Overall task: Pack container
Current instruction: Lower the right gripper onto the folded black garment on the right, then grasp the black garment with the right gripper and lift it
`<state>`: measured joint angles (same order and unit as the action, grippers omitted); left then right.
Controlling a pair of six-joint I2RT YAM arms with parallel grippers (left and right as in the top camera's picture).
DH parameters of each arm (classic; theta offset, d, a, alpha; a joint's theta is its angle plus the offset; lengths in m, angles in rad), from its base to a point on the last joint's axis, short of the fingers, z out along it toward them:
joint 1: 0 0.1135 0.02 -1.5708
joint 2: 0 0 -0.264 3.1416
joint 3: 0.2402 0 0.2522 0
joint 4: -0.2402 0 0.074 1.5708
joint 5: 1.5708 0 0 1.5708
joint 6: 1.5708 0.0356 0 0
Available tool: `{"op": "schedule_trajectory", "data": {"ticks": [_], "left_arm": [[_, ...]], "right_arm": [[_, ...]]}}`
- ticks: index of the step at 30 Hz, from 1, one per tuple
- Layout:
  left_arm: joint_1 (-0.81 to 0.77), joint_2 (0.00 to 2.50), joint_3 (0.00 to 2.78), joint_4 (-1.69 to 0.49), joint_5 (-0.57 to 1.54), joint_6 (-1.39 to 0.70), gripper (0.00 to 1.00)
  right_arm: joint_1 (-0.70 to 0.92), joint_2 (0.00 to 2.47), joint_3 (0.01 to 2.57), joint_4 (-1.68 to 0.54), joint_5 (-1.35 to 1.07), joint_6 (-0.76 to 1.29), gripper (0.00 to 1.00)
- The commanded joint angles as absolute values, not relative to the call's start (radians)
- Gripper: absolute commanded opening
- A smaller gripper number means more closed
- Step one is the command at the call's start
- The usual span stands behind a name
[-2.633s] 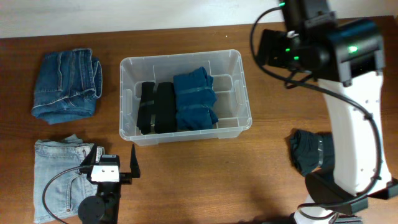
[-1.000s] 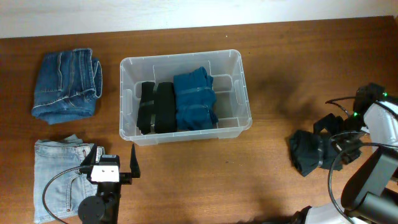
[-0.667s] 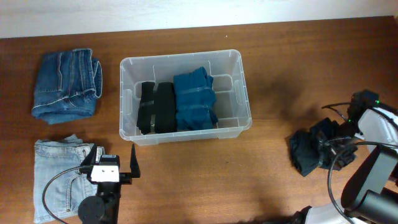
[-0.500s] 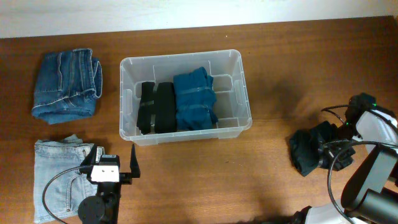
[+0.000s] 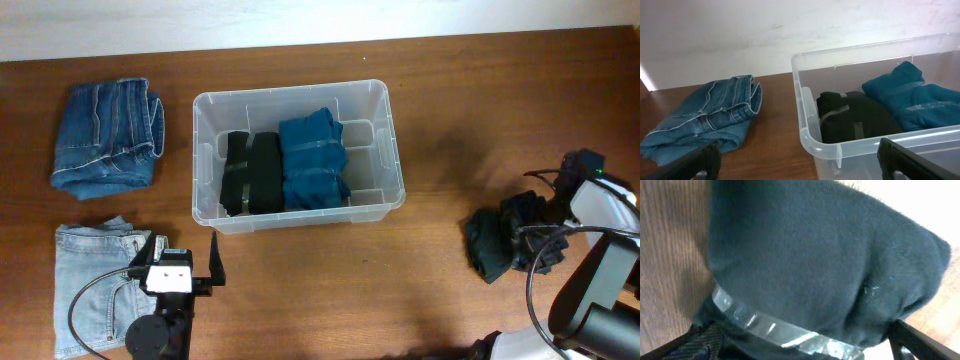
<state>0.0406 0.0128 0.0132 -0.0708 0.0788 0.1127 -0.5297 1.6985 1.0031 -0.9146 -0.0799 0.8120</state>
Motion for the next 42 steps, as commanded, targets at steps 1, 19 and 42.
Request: {"op": "schedule_trajectory", "data": {"ticks": [1, 19, 42], "left_arm": [[0.042, 0.007, 0.009, -0.072, 0.090, 0.122, 0.99], [0.042, 0.007, 0.009, -0.072, 0.090, 0.122, 0.99], [0.042, 0.007, 0.009, -0.073, 0.090, 0.122, 1.00]], "right_arm": [[-0.533, 1.691, 0.963, -0.901, -0.067, 0.871, 0.99], [-0.424, 1.691, 0.919, -0.550, -0.255, 0.728, 0.98], [-0.318, 1.689, 1.310, -0.799, -0.253, 0.194, 0.98]]}}
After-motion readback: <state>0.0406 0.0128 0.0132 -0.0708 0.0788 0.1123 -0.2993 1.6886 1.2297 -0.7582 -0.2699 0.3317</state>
